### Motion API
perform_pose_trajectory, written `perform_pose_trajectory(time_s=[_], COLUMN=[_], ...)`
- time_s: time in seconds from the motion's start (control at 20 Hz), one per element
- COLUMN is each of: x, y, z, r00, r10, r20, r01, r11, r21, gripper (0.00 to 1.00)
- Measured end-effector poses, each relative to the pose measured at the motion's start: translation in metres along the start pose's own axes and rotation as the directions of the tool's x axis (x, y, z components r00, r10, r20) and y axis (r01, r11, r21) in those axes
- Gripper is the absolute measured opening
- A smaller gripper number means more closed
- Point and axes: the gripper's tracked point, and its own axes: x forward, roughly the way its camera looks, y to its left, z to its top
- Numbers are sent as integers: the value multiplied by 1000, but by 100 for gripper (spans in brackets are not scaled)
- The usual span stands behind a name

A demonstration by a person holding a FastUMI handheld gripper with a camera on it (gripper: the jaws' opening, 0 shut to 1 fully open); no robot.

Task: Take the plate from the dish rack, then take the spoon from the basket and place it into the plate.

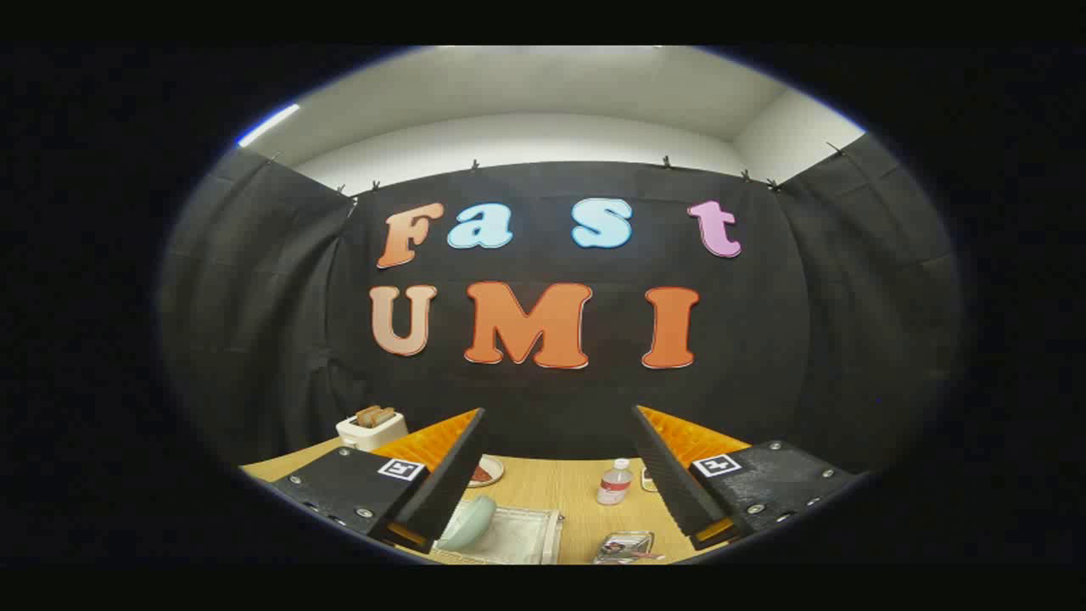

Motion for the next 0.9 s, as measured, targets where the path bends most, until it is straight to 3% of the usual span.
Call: perform_pose_trajectory(time_s=[0.9], x=[0], y=[13], z=[-10], r00=[999], r10=[36], r20=[-25], r01=[-37], r11=[999], r21=[-5], gripper=[99])
